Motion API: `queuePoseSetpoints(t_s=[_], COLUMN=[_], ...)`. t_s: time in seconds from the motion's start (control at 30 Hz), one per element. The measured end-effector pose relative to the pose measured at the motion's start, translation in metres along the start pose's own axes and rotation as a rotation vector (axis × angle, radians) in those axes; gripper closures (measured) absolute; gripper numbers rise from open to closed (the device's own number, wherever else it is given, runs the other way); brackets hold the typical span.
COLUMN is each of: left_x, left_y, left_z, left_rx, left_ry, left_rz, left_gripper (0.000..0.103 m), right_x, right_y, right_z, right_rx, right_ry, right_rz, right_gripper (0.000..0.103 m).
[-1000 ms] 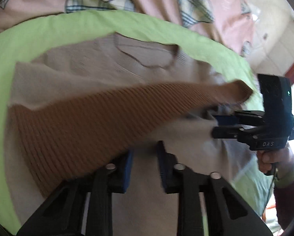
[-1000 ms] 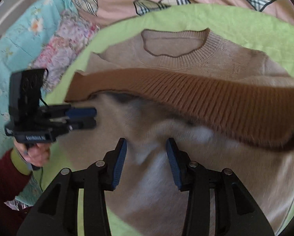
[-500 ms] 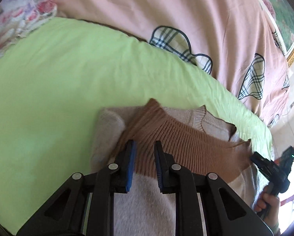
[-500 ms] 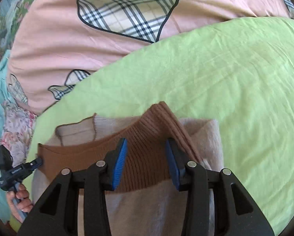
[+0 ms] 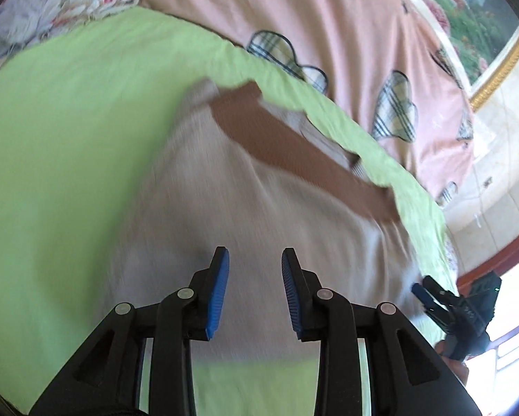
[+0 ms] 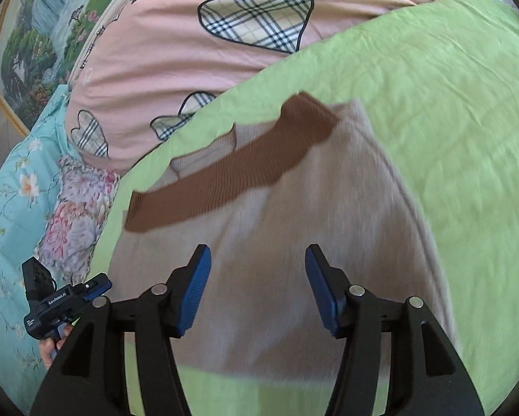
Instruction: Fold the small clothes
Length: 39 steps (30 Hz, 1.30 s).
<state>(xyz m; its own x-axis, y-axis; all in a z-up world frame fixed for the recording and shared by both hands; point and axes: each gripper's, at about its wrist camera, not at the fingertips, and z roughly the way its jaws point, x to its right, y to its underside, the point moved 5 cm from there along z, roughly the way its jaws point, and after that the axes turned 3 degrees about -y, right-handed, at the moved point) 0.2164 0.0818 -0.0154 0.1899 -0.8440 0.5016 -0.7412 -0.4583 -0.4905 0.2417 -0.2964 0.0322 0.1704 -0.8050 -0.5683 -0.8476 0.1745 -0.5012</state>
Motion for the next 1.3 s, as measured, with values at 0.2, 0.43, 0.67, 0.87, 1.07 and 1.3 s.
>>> queuePoseSetpoints(t_s=[0.2,0.43,0.67,0.87,1.07,1.3], left_x=[0.009,0.002,-0.012,-0.019,-0.036,-0.045], left_y=[0.046,0.078,0.081,0.075,0.054,0.025], left_z=[-0.019,-0.024,-0.021,-0.016,-0.003,0.014], left_rx=[-0.021,-0.052,-0.055,-0.042,0.004,0.073], left_ry=[0.040,0.043,0.044,0.043,0.067,0.008], left_rz=[0.007,-0.035,-0.097,-0.136,-0.225,-0.263], left_gripper=[0.062,0.059,0.051,0.046,0.046,0.059], right_x=[-0.007,-0.016,-0.023,-0.025,-0.029,-0.028], right_y=[0.041,0.062,0.073,0.075,0.075,0.067], right_z=[-0.017,-0.031,-0.034,-0.033,-0.031,-0.028], right_rx=[0.006,0.009,0.002,-0.003,-0.008,-0.006], right_ry=[0.009,-0.005,-0.024,-0.032,-0.045,-0.064], right_rz=[-0.023,-0.042,-0.044,-0.041,-0.043,-0.038], right_gripper=[0.044,0.040,0.039,0.039,0.039,0.039])
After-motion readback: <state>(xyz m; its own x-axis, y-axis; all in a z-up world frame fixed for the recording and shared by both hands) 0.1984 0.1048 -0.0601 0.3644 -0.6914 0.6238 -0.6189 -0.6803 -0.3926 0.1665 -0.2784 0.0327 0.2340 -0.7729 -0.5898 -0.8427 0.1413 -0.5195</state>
